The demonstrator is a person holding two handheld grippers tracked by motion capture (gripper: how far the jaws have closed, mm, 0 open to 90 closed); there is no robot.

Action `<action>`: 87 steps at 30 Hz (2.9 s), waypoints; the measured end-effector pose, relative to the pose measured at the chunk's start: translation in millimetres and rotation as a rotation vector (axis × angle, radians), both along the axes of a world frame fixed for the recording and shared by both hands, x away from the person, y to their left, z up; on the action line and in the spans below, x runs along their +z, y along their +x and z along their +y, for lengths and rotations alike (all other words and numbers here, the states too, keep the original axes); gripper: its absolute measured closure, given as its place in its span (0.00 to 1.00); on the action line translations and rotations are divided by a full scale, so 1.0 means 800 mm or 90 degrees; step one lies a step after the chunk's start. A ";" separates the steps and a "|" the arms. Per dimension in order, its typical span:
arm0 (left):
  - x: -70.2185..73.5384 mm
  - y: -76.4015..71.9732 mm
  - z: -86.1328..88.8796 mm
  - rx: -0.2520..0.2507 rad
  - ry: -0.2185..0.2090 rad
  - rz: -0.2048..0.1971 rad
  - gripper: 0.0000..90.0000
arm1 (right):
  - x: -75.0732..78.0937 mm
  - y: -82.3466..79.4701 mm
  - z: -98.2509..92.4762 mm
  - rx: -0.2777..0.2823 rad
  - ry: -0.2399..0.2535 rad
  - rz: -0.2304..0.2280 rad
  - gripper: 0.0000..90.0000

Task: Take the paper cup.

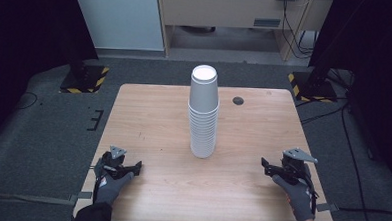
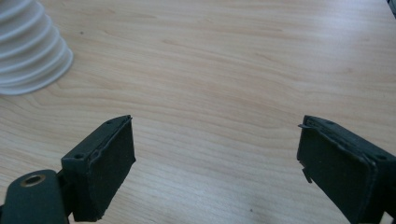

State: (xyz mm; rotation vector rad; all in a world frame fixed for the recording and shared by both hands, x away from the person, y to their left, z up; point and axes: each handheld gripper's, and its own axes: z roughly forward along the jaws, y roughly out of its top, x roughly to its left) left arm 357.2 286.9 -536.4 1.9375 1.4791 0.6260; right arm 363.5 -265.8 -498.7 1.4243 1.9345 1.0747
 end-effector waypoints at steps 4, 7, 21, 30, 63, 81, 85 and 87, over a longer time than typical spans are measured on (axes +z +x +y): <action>0.000 0.001 0.000 -0.002 0.002 0.003 0.08 | 0.011 -0.001 0.009 0.013 0.010 -0.015 0.13; 0.000 0.001 0.000 -0.004 0.002 0.004 0.07 | 0.020 -0.002 0.016 0.027 0.013 -0.028 0.12; 0.000 0.002 -0.001 -0.007 0.002 0.006 0.05 | 0.059 -0.012 0.039 0.066 0.052 -0.074 0.12; 0.000 0.002 -0.001 -0.009 0.001 0.007 0.05 | 0.083 -0.014 0.051 0.079 0.061 -0.098 0.12; 0.000 0.002 -0.001 -0.010 0.001 0.007 0.05 | 0.179 -0.005 0.103 0.129 0.129 -0.198 0.12; 0.000 0.002 -0.001 -0.010 0.002 0.008 0.04 | 0.214 0.016 0.131 0.145 0.146 -0.216 0.12; 0.000 0.002 -0.001 -0.010 0.001 0.008 0.04 | 0.222 0.021 0.137 0.146 0.151 -0.221 0.12; 0.000 0.002 -0.001 -0.010 0.002 0.008 0.04 | 0.225 0.023 0.139 0.148 0.151 -0.223 0.12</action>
